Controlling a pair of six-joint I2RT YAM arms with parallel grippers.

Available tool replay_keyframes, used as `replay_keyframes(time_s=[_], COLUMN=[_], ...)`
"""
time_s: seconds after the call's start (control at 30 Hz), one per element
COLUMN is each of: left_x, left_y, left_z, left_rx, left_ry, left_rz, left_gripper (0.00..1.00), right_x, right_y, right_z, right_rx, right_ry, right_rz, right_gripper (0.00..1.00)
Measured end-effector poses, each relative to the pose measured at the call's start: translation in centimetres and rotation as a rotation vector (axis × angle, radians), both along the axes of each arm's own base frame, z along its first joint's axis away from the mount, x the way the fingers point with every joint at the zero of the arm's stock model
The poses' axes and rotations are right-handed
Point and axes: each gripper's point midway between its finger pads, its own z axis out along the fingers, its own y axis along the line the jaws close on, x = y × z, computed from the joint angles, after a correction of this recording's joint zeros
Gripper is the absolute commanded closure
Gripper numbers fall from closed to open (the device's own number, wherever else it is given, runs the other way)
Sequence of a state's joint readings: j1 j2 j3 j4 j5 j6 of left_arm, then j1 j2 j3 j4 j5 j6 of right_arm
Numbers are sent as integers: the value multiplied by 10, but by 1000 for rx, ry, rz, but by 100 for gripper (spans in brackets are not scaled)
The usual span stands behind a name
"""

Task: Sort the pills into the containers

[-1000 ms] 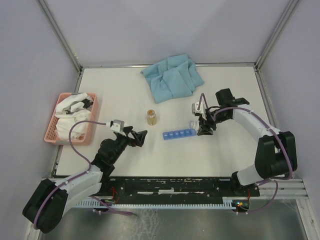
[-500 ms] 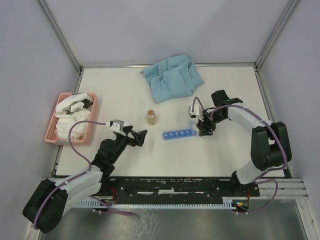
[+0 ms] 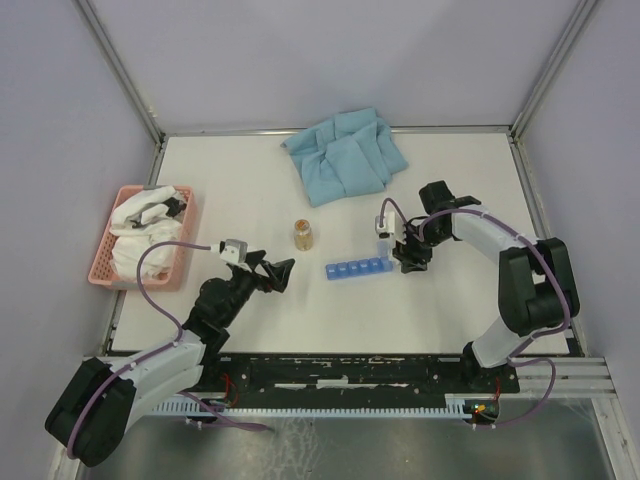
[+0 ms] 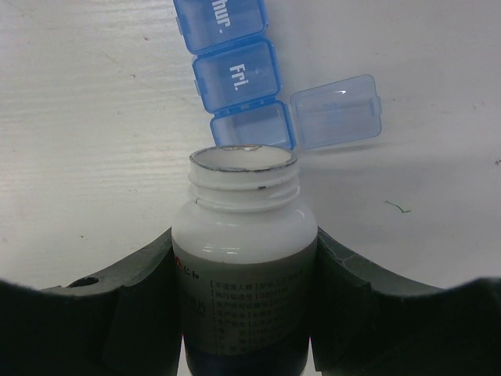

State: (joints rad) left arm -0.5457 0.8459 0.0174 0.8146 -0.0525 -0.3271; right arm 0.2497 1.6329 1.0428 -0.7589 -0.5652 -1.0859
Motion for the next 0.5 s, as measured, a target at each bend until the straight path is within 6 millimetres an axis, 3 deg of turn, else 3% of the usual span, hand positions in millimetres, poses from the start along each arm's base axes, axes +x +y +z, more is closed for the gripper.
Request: replay_keyframes(time_s=[0.5], left_x=[0], left_y=[0], left_z=[0], left_rx=[0], left_ry=[0], left_rz=[0], left_gripper=[1], right_x=[-1], right_y=[-4], right_z=[-11], right_rx=[-93], right_ry=[-8], right_rz=[21], right_gripper=[99])
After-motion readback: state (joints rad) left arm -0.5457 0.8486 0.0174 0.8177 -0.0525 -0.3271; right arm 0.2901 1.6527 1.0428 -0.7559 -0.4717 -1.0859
